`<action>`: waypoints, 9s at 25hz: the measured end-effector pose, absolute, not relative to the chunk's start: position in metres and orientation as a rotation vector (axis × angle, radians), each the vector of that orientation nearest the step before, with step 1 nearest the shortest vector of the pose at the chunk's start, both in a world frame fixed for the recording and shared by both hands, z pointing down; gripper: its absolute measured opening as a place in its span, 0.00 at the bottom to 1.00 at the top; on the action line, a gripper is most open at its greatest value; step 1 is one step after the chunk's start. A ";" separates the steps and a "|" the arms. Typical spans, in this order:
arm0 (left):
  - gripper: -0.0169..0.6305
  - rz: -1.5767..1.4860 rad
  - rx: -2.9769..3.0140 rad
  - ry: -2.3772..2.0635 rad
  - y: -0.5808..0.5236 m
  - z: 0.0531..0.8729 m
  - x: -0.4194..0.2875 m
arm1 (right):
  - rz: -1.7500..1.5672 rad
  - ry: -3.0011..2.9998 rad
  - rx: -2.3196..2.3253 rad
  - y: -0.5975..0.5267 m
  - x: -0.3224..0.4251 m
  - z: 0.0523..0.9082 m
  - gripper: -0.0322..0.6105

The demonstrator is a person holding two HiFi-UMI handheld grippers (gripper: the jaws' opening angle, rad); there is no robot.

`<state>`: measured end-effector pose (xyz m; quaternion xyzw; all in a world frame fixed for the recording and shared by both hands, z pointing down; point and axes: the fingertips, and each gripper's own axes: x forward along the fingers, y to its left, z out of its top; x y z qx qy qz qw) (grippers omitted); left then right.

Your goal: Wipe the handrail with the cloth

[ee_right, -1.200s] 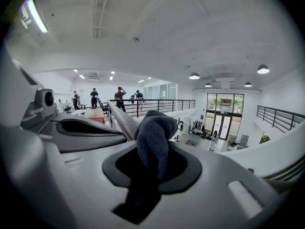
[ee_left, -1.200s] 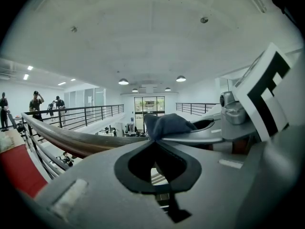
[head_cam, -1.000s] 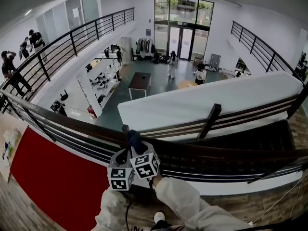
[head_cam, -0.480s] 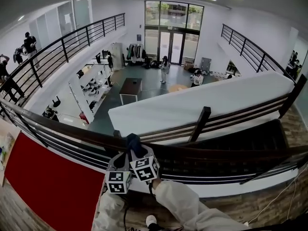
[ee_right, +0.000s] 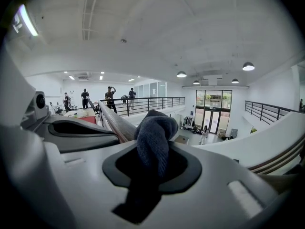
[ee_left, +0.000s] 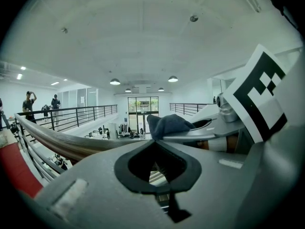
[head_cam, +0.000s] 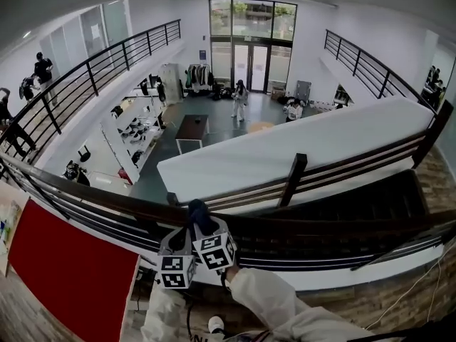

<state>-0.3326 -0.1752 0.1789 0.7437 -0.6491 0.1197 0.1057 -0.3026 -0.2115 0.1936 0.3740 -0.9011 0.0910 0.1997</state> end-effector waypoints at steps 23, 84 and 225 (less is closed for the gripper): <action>0.03 0.444 2.418 -1.675 -0.206 0.170 -0.094 | 0.327 -2.491 1.240 -0.218 -0.068 0.191 0.20; 0.03 0.293 2.732 -0.718 -0.143 0.143 0.485 | 0.327 -1.729 1.998 -0.209 0.719 0.182 0.20; 0.03 0.404 2.179 -1.632 -0.171 0.374 -0.247 | 0.405 -2.259 1.135 -0.202 -0.193 0.420 0.20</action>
